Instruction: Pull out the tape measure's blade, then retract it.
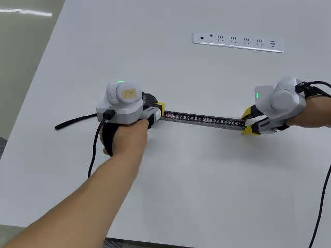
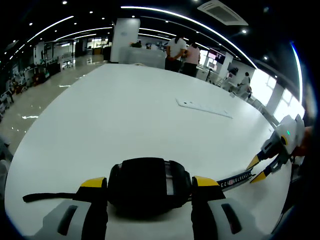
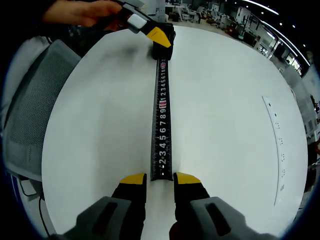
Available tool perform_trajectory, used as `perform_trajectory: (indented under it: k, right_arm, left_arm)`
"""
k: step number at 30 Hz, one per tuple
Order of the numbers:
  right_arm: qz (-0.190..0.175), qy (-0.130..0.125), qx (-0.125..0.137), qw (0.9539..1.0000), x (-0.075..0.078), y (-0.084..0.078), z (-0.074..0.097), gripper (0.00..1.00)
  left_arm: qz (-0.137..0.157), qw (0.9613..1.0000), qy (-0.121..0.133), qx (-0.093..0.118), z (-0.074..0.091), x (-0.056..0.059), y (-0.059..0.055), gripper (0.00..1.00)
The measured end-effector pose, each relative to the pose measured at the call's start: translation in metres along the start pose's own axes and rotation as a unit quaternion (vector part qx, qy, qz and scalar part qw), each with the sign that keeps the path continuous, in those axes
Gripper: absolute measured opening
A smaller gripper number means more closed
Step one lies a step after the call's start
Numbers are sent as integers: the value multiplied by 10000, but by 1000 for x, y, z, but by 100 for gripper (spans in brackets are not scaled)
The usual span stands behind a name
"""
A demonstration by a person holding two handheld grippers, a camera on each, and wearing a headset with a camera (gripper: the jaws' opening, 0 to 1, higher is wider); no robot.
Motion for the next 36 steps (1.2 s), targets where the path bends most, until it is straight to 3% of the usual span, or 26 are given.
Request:
perform_trajectory:
  k: [36]
  right_arm:
    - [99,138,4,9999,4,2,-4,14]
  left_arm:
    - [-90,9999,-44,-49,-2,-1,0,62]
Point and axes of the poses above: the centre of the closed fingertips' face, and the gripper's own axes: z roughly backward along the fingers, x roughly to its right, y roughly out of its top, the point moved 5 cm from there along z, roughly backward along the fingers, and after that the axes turned 2 degrees about -y, right-handed, at the moved point
